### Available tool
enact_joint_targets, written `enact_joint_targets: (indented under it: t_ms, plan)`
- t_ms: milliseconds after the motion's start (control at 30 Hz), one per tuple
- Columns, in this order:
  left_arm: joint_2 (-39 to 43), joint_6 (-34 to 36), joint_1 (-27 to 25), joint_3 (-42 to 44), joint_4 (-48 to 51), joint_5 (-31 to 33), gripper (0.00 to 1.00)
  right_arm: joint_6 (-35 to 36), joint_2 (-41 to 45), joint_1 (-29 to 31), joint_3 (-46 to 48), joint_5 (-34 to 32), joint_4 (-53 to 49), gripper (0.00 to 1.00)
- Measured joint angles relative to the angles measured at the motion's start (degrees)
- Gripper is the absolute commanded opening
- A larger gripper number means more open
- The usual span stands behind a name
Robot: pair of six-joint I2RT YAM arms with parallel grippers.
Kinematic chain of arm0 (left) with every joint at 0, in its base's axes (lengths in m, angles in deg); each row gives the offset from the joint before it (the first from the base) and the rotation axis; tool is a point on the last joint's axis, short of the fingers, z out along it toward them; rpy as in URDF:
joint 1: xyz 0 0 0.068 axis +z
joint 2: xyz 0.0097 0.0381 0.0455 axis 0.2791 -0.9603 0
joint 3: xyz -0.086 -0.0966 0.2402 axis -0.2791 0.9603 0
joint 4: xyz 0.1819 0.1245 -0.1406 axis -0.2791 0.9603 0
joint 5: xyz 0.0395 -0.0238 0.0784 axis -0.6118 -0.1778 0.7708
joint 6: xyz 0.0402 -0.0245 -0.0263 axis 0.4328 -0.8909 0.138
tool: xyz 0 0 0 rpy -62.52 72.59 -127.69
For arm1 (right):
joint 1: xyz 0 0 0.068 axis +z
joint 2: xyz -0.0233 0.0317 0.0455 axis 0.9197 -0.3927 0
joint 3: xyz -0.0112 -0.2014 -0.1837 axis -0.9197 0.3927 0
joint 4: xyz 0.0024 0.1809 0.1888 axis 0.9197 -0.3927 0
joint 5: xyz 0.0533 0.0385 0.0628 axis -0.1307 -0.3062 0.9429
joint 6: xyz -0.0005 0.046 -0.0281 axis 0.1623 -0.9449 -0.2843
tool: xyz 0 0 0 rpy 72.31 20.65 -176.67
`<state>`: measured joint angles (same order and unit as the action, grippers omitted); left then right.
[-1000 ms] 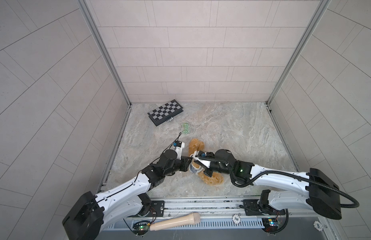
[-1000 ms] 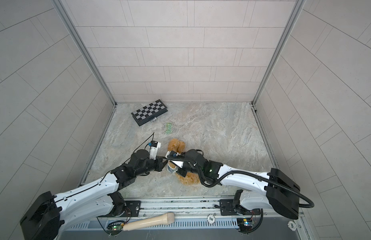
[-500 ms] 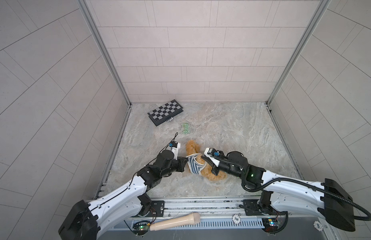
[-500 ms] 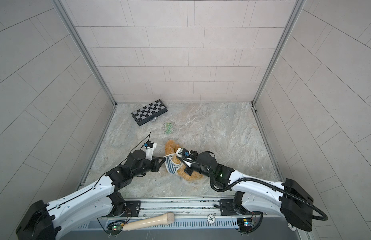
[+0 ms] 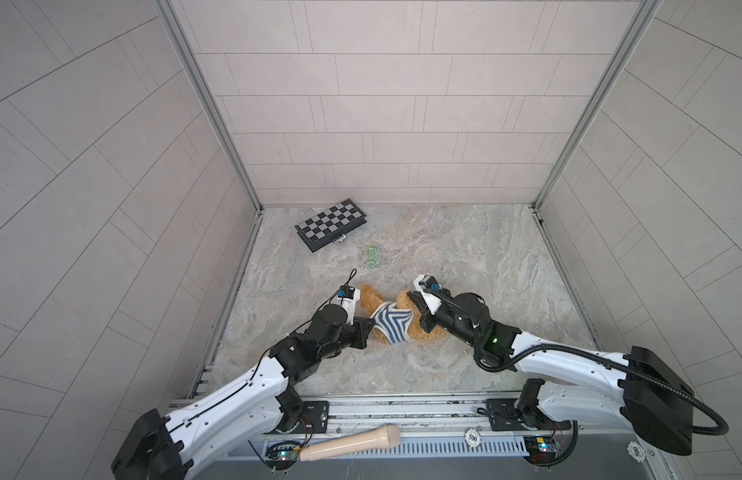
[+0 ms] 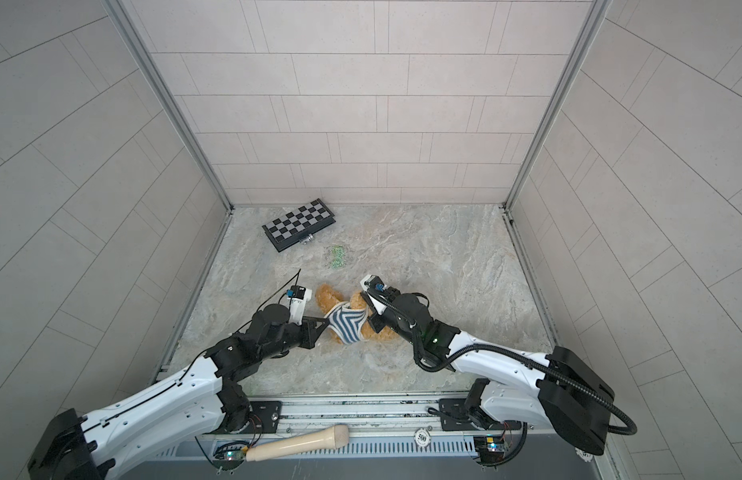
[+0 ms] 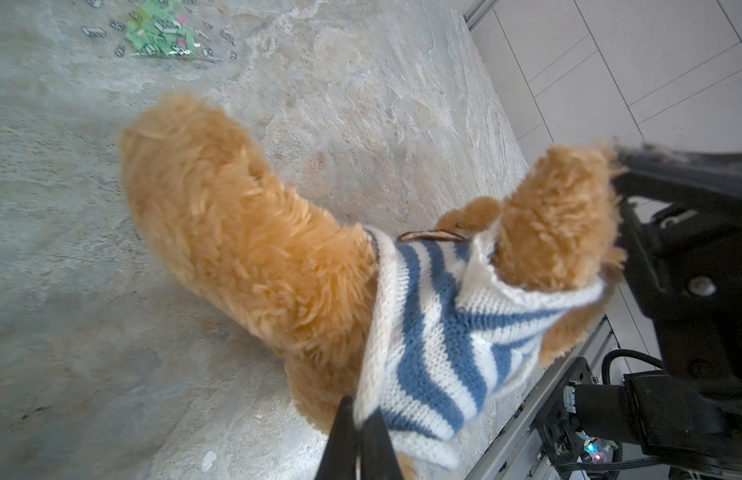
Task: Dress the teddy bear
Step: 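Draw the sleeve farther up the bear's arm with right gripper, left holding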
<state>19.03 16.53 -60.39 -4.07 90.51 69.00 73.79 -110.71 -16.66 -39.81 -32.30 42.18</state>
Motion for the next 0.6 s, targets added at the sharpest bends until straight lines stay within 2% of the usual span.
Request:
enact_joint_targets:
  t_ms: [300, 600]
  plan:
    - [-5.20, -0.17, -1.62, 0.00, -3.78, -0.92, 0.00, -0.76, -1.20, -0.39, -0.09, 5.07, 2.32, 0.00]
    - [-8.37, -0.17, -1.97, 0.02, -7.17, -1.99, 0.00, -2.40, -1.18, -0.52, 1.81, 5.44, 2.27, 0.00]
